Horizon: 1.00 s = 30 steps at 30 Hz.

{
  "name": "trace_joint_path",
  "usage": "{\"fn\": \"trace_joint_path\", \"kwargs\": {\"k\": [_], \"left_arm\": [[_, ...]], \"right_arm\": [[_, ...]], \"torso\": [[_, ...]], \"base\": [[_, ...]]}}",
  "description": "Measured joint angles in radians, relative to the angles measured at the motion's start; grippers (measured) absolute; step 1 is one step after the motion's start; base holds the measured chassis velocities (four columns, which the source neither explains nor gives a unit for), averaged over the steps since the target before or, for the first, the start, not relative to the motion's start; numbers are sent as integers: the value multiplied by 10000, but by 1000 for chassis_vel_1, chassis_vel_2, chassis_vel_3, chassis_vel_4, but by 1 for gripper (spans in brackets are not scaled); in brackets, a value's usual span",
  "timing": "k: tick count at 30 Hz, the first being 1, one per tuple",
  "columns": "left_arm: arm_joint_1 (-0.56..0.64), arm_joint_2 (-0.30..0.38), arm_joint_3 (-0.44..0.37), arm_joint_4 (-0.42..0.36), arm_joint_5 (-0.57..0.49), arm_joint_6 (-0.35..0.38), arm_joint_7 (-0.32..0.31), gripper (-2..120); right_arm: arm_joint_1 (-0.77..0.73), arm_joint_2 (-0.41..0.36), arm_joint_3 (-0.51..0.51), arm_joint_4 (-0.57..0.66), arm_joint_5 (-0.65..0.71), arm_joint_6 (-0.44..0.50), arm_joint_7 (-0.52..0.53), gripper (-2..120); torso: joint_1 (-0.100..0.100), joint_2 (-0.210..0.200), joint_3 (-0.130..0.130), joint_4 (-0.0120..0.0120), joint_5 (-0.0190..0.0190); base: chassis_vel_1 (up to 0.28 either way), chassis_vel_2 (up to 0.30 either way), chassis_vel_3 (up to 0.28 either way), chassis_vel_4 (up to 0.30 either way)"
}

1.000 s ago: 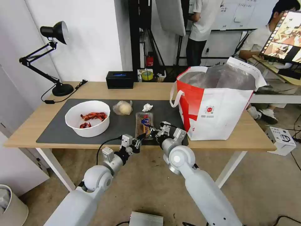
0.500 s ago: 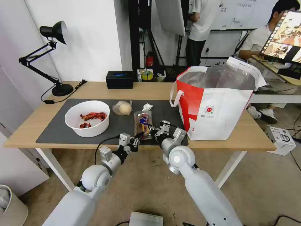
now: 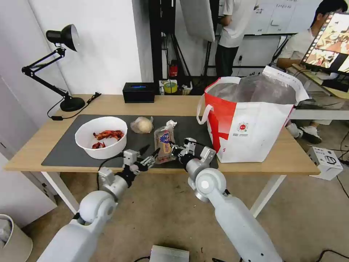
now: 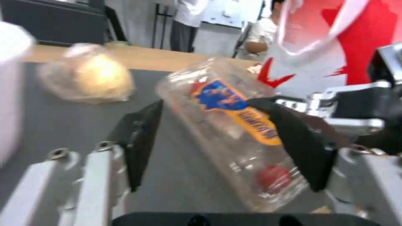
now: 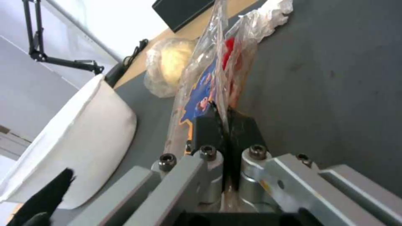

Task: Pick up the trash from the table and place it into the takeout bag.

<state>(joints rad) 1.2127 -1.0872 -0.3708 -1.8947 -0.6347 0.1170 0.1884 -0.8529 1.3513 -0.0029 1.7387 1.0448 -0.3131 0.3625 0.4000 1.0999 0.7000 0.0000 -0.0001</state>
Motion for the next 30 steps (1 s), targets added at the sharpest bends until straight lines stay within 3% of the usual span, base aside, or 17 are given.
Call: {"fn": "trace_joint_path", "kwargs": {"k": [4,7,18,30], "left_arm": [[667,-43,-772,-306,-52,4,1,93],[1077,-80,-1220,-455,-61,7,4,99],[1972,-334,-2497,-793,-143,45,17,100],[2240,-534,-3298,-591,-211,50,44,100]], "right_arm": [[-10,-113,-2,237,138,8,12,0],[-9,-188,3,413,255,11,49,0],[150,-617,382,1483,1569,12,371,0],[814,-1279,1497,3061,4637,-13,1157,0]], "torso": [[-1,0,0,0,1],[-1,1,0,1,1],[-1,1,-1,0,1],[0,0,0,0,2]], "base": [[0,0,0,0],[0,0,0,0],[0,0,0,0],[0,0,0,0]]}}
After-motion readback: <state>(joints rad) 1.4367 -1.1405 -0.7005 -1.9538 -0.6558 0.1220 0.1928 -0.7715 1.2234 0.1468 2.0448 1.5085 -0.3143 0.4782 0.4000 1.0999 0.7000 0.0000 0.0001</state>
